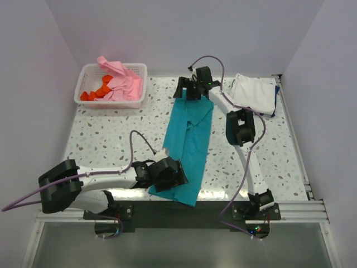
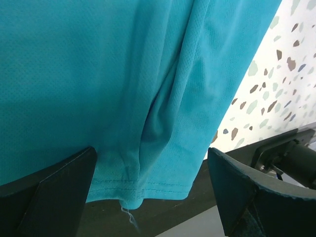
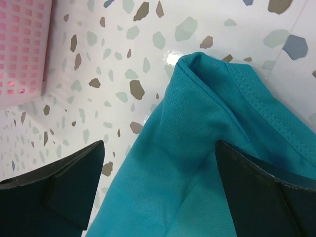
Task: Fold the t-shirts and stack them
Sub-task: Fold the tshirt
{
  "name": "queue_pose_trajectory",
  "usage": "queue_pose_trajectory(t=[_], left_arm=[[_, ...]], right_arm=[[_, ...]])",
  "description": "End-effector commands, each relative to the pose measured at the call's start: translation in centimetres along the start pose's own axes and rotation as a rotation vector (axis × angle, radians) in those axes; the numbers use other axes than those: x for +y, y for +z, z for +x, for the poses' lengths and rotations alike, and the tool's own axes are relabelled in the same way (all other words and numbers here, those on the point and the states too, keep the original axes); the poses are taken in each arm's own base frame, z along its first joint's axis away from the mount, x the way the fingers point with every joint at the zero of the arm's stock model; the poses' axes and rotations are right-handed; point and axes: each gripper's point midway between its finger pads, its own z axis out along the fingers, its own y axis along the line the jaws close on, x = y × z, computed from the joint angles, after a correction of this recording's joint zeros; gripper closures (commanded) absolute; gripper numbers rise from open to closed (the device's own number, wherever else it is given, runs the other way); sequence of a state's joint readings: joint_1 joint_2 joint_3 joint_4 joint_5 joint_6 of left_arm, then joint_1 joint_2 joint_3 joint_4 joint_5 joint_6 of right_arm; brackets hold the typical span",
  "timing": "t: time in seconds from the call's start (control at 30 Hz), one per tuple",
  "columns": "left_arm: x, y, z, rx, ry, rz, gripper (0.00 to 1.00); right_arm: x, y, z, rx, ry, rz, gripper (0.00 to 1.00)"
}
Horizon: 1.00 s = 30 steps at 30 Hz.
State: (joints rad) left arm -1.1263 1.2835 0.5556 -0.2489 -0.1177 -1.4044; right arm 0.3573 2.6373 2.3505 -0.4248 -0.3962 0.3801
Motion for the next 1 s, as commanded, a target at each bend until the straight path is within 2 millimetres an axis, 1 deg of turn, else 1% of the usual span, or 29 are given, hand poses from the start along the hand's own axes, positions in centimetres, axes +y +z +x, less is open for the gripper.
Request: queue_pose_trajectory(t=[0.0, 0.03, 0.07, 0.1, 0.13, 0.17, 0.2, 0.23, 0.27, 0.33, 0.37, 0.4, 0.43, 0.47, 0.5, 0.53, 0.57, 0.6, 0.63, 0.67, 0.7, 0.73, 0.77, 0.8, 0.83, 0.87, 0.9, 0.93, 0.97], left_arm=[[2.4, 0.3, 1.4, 0.015, 0.044, -0.178, 0.00], [1.9, 0.3, 1.4, 0.009, 0.053, -0.171, 0.00], [0.8, 0.1, 1.2, -0.004, 0.062, -0.149, 0.00], [0.4, 0.0, 1.1, -0.008, 0.070, -0.140, 0.00], [-0.1, -0.1, 1.0, -0.016, 0.078, -0.130, 0.00], [-0.2, -0.2, 0.6, -0.033, 0.095, -0.136, 0.00], [-1.4, -0.6, 0.2, -0.045, 0.100, -0.114, 0.00], [-1.8, -0.8, 0.0, -0.056, 0.109, -0.108, 0.00], [-2.7, -1.3, -0.6, -0.076, 0.126, -0.096, 0.00], [-3.8, -1.9, -1.3, -0.101, 0.142, -0.071, 0.00], [-4.5, -2.4, -1.9, -0.129, 0.162, -0.059, 0.00], [-4.9, -3.0, -2.4, -0.150, 0.165, -0.051, 0.00], [-5.2, -3.4, -2.9, -0.170, 0.168, -0.046, 0.00], [-5.2, -4.0, -3.8, -0.211, 0.181, -0.060, 0.00], [-5.1, -4.5, -4.3, -0.234, 0.181, -0.071, 0.00], [-5.2, -5.3, -4.9, -0.260, 0.175, -0.066, 0.00], [-4.3, -6.0, -5.9, -0.307, 0.177, -0.106, 0.00], [-3.7, -6.5, -6.5, -0.335, 0.167, -0.126, 0.00], [-3.4, -7.5, -7.1, -0.367, 0.151, -0.123, 0.00], [-1.9, -8.1, -8.1, -0.419, 0.150, -0.175, 0.00], [-1.1, -8.6, -8.8, -0.448, 0.133, -0.192, 0.00], [-0.7, -9.4, -9.4, -0.470, 0.108, -0.182, 0.00], [0.4, -9.3, -9.6, -0.470, 0.102, -0.201, 0.00], [0.9, -9.7, -10.4, -0.483, 0.076, -0.191, 0.00], [1.4, -9.8, -10.7, -0.486, 0.076, -0.192, 0.00], [2.5, -9.4, -10.7, -0.480, 0.068, -0.205, 0.00], [3.3, -9.3, -11.4, -0.491, 0.045, -0.213, 0.00], [3.5, -9.6, -11.6, -0.497, 0.039, -0.191, 0.00], [4.2, -9.0, -11.4, -0.487, 0.050, -0.188, 0.00]], right_arm=[[-2.1, 3.0, 4.9, 0.110, 0.025, 0.042, 0.01], [-1.9, 3.0, 4.4, 0.100, 0.023, 0.040, 0.01], [-2.0, 2.8, 4.0, 0.091, 0.012, 0.048, 0.01], [-2.1, 2.7, 3.6, 0.077, 0.008, 0.064, 0.01], [-1.8, 2.3, 2.8, 0.056, 0.001, 0.069, 0.01], [-1.5, 2.0, 2.3, 0.042, -0.010, 0.064, 0.01], [-1.1, 1.6, 1.6, 0.028, -0.019, 0.059, 0.01], [-0.5, 0.9, 0.6, 0.013, -0.027, 0.055, 0.01], [0.4, -0.1, -0.7, -0.011, -0.046, 0.056, 0.01], [1.8, -2.1, -2.9, -0.050, -0.070, 0.055, 0.01], [3.3, -4.0, -4.8, -0.089, -0.101, 0.045, 0.01], [3.9, -5.0, -5.7, -0.111, -0.114, 0.048, 0.01], [4.3, -5.9, -6.1, -0.117, -0.123, 0.054, 0.01], [4.9, -7.1, -6.7, -0.134, -0.143, 0.056, 0.01], [6.0, -9.3, -8.3, -0.177, -0.158, 0.061, 0.01], [6.0, -10.2, -7.8, -0.161, -0.156, 0.076, 0.01], [6.2, -11.0, -7.8, -0.161, -0.171, 0.085, 0.01], [7.5, -13.4, -8.8, -0.195, -0.183, 0.085, 0.01], [6.5, -13.4, -7.0, -0.149, -0.170, 0.126, 0.01], [6.2, -13.9, -6.2, -0.131, -0.172, 0.153, 0.01], [5.9, -14.9, -5.7, -0.131, -0.169, 0.190, 0.01], [4.9, -16.0, -3.3, -0.113, -0.162, 0.252, 0.01], [4.9, -17.0, -2.2, -0.122, -0.130, 0.264, 0.01], [4.8, -17.6, -0.7, -0.122, -0.109, 0.264, 0.01], [4.8, -18.7, 2.4, -0.121, -0.090, 0.252, 0.01], [4.9, -19.1, 4.2, -0.115, -0.058, 0.248, 0.01], [5.0, -19.4, 6.0, -0.106, -0.051, 0.253, 0.01], [5.6, -20.0, 9.3, -0.074, -0.065, 0.261, 0.01], [5.6, -20.3, 10.6, -0.066, -0.066, 0.284, 0.01]])
